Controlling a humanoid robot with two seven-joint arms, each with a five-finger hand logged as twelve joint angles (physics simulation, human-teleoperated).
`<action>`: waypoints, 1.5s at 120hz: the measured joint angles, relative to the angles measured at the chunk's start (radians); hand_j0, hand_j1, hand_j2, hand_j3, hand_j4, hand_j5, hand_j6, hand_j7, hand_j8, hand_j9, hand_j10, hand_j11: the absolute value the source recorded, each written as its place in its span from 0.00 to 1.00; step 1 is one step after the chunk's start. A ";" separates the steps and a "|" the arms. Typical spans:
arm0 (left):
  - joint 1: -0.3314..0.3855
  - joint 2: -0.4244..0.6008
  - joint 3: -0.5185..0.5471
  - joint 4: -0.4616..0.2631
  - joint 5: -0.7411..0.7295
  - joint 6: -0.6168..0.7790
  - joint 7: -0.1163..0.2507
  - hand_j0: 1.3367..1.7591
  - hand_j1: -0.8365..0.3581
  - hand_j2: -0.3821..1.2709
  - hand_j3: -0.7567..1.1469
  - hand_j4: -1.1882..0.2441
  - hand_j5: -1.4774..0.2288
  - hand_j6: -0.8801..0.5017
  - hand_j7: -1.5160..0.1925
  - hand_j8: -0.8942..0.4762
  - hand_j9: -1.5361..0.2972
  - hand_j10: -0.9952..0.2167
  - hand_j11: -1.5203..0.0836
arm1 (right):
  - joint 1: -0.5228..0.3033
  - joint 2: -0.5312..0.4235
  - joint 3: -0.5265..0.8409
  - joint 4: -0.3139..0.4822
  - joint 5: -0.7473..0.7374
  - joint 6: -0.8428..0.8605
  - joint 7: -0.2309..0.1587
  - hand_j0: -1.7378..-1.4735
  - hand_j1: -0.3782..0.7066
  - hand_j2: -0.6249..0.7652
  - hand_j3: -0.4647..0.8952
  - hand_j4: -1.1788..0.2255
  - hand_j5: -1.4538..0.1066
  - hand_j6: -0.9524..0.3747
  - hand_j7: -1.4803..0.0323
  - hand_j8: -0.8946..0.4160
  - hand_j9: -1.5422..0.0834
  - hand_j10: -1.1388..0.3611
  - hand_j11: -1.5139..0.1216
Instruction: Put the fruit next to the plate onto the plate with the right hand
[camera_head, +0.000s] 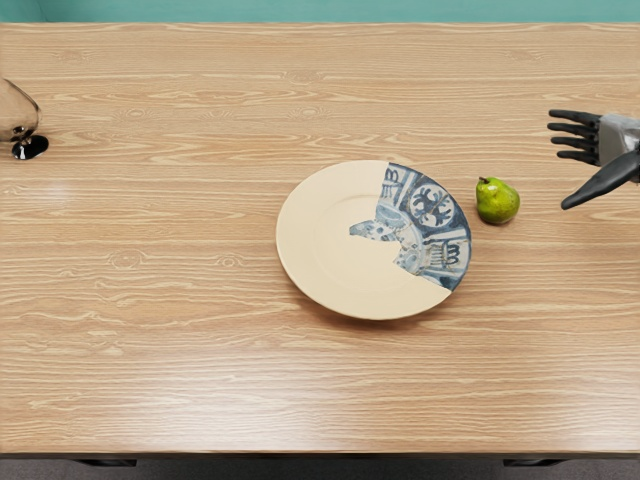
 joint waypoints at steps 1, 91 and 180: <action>0.000 0.000 0.000 0.000 0.000 0.000 0.000 0.76 0.99 0.23 0.40 0.83 0.86 0.64 0.89 0.65 0.84 0.82 0.95 | 0.000 0.001 0.000 0.000 0.000 0.000 0.000 0.30 0.06 0.45 0.34 0.82 0.91 0.69 0.95 0.66 0.93 0.74 0.90; 0.000 0.000 0.000 0.000 0.000 0.000 0.000 0.76 0.99 0.23 0.40 0.83 0.86 0.64 0.89 0.65 0.84 0.82 0.95 | 0.016 0.209 -0.202 -0.066 -0.144 -0.290 0.250 0.30 0.06 0.45 0.34 0.82 0.91 0.69 0.95 0.66 0.93 0.74 0.90; 0.000 0.000 0.000 0.000 0.000 0.000 0.000 0.76 0.99 0.23 0.40 0.83 0.86 0.64 0.89 0.65 0.84 0.82 0.95 | 0.039 0.263 -0.329 -0.105 -0.204 -0.360 0.254 0.30 0.42 0.40 0.34 0.58 0.64 0.45 0.67 0.41 0.66 0.52 0.64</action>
